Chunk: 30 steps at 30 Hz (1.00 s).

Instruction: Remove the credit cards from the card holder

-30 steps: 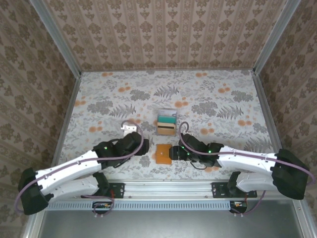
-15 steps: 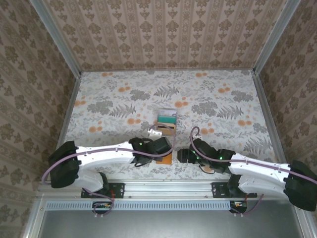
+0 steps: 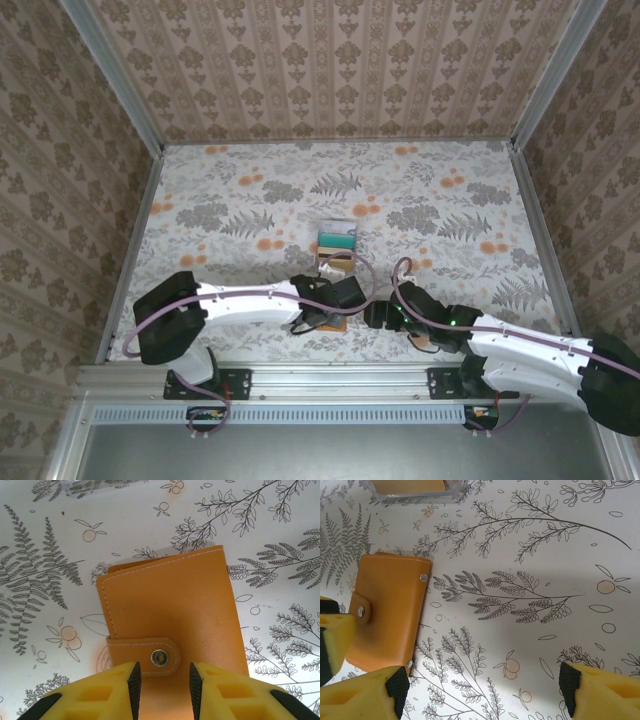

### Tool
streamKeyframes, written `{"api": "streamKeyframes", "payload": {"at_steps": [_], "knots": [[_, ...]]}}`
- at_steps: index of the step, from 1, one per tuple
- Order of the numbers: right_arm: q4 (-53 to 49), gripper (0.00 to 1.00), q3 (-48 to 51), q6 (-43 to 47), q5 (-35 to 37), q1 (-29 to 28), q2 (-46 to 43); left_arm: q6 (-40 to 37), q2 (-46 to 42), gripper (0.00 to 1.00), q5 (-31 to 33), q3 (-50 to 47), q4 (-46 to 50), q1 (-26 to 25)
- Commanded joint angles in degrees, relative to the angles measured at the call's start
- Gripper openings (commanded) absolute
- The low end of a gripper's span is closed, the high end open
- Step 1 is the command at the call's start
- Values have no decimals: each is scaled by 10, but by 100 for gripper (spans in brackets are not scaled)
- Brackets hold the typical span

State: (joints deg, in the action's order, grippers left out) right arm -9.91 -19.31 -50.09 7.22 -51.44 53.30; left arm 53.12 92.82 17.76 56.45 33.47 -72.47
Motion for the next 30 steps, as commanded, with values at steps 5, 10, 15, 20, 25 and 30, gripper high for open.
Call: {"api": "streamKeyframes", "payload": {"at_steps": [5,10,15,20,25,30], "knots": [[13,83,4,-8,-4,5,4,-8,31,35,-9,18,17,5],[12,83,2,-8,-5,5,4,-8,46,34,-17,18,20,13],[16,84,4,-9,-9,5,4,-4,60,33,-21,14,23,16],[25,82,3,-6,-23,5,4,0,56,21,-18,6,21,20],[44,79,2,-5,-49,5,12,1,31,0,-11,-2,16,22],[95,61,-5,-12,-78,0,46,-4,-32,0,-28,-55,-63,27]]}}
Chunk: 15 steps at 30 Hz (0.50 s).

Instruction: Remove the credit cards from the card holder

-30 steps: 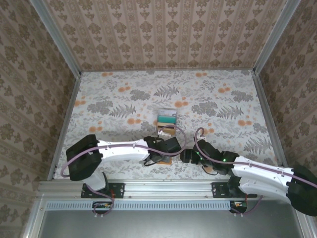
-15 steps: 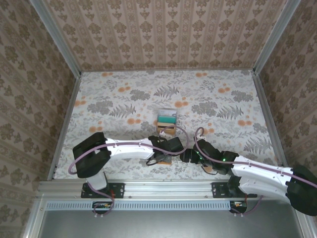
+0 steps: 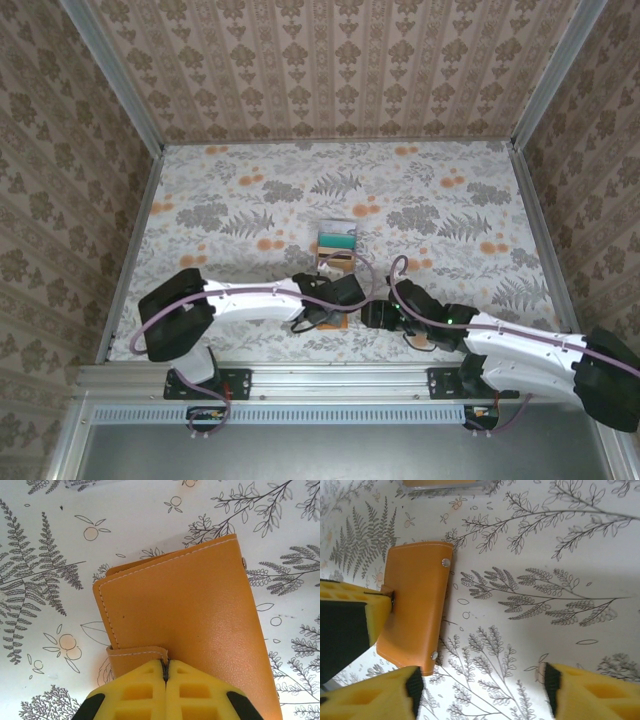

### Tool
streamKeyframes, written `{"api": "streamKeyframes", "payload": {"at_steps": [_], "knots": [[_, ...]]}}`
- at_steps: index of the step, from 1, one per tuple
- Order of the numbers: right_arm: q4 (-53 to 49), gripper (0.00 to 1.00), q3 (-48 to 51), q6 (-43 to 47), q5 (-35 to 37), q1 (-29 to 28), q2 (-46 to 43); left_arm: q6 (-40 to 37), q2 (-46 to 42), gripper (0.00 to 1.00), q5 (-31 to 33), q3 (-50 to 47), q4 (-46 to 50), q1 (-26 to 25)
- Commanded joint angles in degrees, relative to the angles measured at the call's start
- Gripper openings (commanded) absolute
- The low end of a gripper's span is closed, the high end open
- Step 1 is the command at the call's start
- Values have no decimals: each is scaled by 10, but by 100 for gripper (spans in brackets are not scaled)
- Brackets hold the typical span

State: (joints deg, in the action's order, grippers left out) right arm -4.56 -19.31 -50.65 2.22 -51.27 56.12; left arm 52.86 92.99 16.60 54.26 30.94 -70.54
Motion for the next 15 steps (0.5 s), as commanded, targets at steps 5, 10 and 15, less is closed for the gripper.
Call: {"api": "streamKeyframes", "payload": {"at_steps": [5,10,15], "knots": [[93,40,-29,-12,-66,-7,85,12,-97,0,-31,-94,-96,21],[143,51,-58,-23,-112,-7,151,16,-111,0,-33,-109,-107,22],[174,51,-79,-34,-135,-7,194,19,-113,0,-36,-119,-121,22]]}}
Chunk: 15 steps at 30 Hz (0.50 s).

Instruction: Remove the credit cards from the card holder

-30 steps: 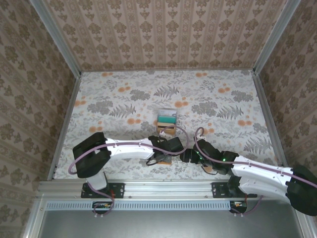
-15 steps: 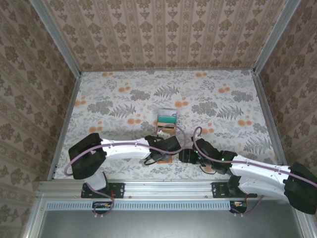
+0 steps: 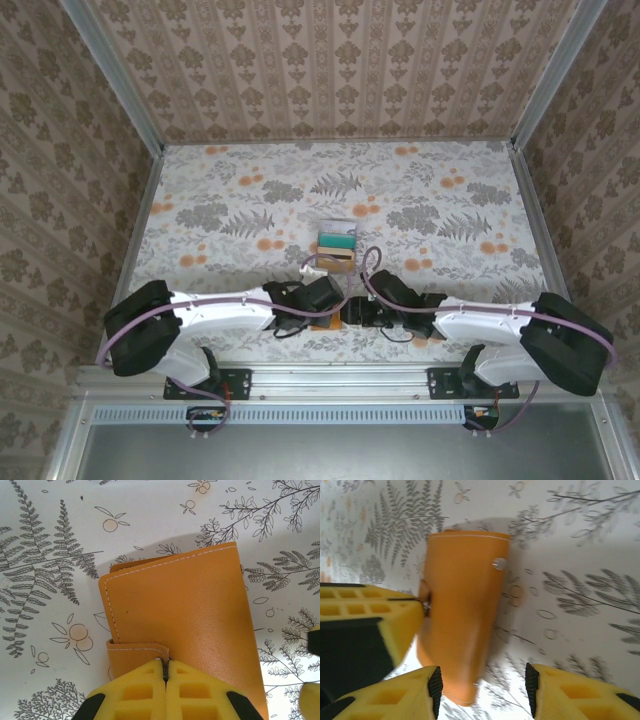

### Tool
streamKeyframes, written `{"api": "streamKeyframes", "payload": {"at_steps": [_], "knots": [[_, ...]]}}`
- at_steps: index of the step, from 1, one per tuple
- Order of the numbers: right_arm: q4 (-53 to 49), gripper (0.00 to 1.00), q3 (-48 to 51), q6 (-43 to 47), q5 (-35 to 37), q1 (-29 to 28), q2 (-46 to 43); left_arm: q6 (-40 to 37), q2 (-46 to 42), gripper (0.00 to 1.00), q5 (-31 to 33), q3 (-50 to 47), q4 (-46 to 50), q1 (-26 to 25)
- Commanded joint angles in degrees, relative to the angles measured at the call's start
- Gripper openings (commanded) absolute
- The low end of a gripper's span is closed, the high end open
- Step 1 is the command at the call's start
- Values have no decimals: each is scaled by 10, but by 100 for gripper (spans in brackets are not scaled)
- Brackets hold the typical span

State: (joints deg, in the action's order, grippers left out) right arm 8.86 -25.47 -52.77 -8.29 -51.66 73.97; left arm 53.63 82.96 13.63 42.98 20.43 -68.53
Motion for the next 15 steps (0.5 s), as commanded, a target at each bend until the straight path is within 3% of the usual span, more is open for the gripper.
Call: {"api": "streamKeyframes", "payload": {"at_steps": [1,15], "knots": [[44,51,-20,-15,-32,-3,21,12,-13,0,-7,-7,-17,2],[78,50,-50,-42,-57,-2,142,25,-46,0,-18,-43,-49,12]]}}
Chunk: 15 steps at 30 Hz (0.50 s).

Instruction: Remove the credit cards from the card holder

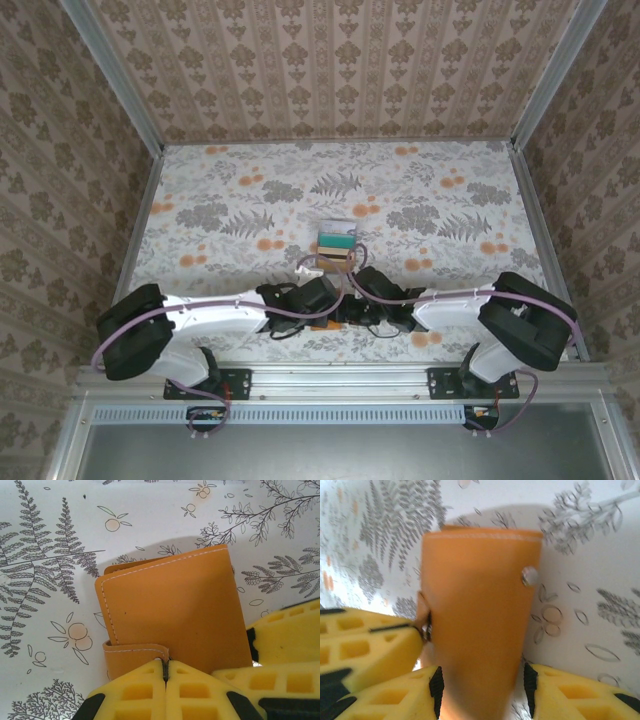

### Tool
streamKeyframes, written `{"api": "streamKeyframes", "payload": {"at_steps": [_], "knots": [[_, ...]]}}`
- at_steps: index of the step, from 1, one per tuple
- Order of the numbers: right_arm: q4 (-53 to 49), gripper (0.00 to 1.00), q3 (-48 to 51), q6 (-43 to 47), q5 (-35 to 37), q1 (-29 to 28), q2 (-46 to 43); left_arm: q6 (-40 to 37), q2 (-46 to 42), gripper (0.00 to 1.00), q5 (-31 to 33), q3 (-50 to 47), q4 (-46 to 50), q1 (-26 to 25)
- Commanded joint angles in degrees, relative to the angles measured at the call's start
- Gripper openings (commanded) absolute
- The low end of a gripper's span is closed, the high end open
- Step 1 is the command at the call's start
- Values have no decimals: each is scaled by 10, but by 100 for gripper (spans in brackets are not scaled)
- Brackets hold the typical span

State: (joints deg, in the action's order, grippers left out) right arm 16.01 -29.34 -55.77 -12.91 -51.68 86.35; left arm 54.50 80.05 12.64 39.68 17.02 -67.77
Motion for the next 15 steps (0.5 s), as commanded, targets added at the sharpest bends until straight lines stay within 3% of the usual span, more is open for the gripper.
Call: {"api": "streamKeyframes", "payload": {"at_steps": [1,10,15], "knots": [[4,50,-11,-12,-9,-2,21,17,-20,0,-8,-13,-18,5],[-53,13,-15,-14,22,3,18,18,-63,0,-8,-34,-6,19],[-71,12,-10,-16,35,9,10,18,-111,0,0,-54,28,43]]}}
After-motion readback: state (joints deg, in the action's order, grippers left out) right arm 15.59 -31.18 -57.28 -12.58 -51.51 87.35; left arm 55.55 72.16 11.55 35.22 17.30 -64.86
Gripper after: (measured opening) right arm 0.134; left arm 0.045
